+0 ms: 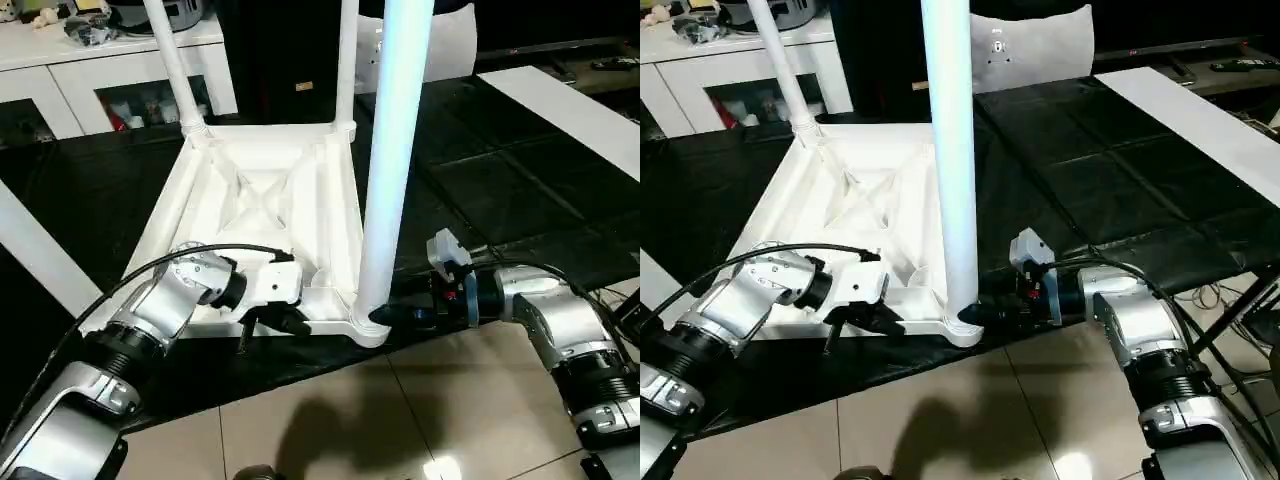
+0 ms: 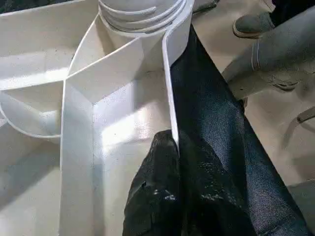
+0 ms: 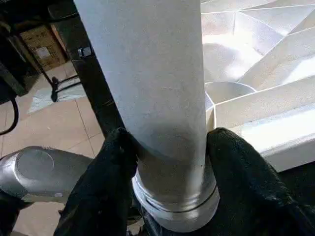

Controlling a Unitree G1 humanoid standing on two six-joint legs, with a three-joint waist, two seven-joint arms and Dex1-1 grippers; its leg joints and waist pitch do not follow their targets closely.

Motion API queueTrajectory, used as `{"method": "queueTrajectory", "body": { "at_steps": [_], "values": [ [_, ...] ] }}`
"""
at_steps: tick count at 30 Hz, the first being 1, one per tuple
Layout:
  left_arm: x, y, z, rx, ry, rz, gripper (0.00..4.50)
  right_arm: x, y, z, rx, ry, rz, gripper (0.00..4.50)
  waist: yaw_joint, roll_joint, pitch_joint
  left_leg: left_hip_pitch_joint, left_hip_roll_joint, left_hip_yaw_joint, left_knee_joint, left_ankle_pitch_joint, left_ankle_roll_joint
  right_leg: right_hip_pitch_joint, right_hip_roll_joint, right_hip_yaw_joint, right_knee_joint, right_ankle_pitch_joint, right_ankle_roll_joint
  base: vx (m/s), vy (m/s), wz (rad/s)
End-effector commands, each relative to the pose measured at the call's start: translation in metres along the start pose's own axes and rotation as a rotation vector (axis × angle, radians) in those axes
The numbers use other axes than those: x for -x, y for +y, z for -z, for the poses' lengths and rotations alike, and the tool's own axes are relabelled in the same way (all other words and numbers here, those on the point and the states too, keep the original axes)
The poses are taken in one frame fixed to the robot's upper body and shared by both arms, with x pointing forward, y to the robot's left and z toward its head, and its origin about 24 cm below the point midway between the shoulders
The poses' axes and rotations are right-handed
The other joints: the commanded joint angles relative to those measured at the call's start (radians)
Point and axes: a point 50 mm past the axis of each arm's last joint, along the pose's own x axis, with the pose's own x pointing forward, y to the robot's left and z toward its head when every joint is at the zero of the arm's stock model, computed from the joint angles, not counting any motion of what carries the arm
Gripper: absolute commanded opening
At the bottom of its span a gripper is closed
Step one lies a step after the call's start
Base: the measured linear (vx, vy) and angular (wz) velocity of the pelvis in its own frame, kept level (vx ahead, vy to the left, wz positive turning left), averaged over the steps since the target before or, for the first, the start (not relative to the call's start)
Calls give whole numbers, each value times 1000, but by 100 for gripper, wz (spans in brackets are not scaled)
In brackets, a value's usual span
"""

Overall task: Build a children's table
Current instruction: Rotate leg to tighten

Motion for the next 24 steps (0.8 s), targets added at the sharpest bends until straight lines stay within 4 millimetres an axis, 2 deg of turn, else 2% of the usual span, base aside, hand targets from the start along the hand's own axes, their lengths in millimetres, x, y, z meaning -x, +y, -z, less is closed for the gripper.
{"method": "queueTrajectory", "body": {
  "at_steps": [1,8,19,20,21,22,24],
  "values": [
    [-17,-12,-4,-56,20,131,0,-3,-1,-17,60,-39,-15,224,-2,-13,-77,4,53,-7,-64,-131,88,61,-74,64,-67,-317,-147,0,0,0],
    [-17,-12,-4,-51,20,135,0,-3,2,-16,31,-63,-56,197,-2,-11,-78,4,55,-8,-64,-123,91,61,-73,64,-63,-293,-154,0,0,0],
    [-18,-13,-3,-48,22,142,0,-6,2,-16,23,-67,-41,196,-3,-10,-77,4,55,-8,-65,-134,85,62,-73,64,-66,-310,-150,0,0,0],
    [-18,-14,-3,-48,21,142,0,-7,3,-16,7,-76,-49,231,-3,-11,-76,5,55,-8,-66,-137,83,62,-73,63,-66,-318,-147,0,0,0],
    [-18,-14,-3,-48,21,142,0,-7,3,-16,7,-76,-49,231,-3,-11,-76,5,55,-8,-66,-137,83,62,-73,63,-66,-318,-147,0,0,0],
    [-18,-14,-3,-48,21,142,0,-7,3,-17,4,-77,-50,265,-3,-11,-77,6,55,-8,-65,-137,83,61,-74,64,-67,-317,-147,0,0,0],
    [-19,-14,-3,-47,21,143,0,-8,3,-17,0,-76,-49,280,-2,-11,-78,4,56,-8,-65,-130,87,62,-74,65,-65,-305,-149,0,0,0]
  ]
}}
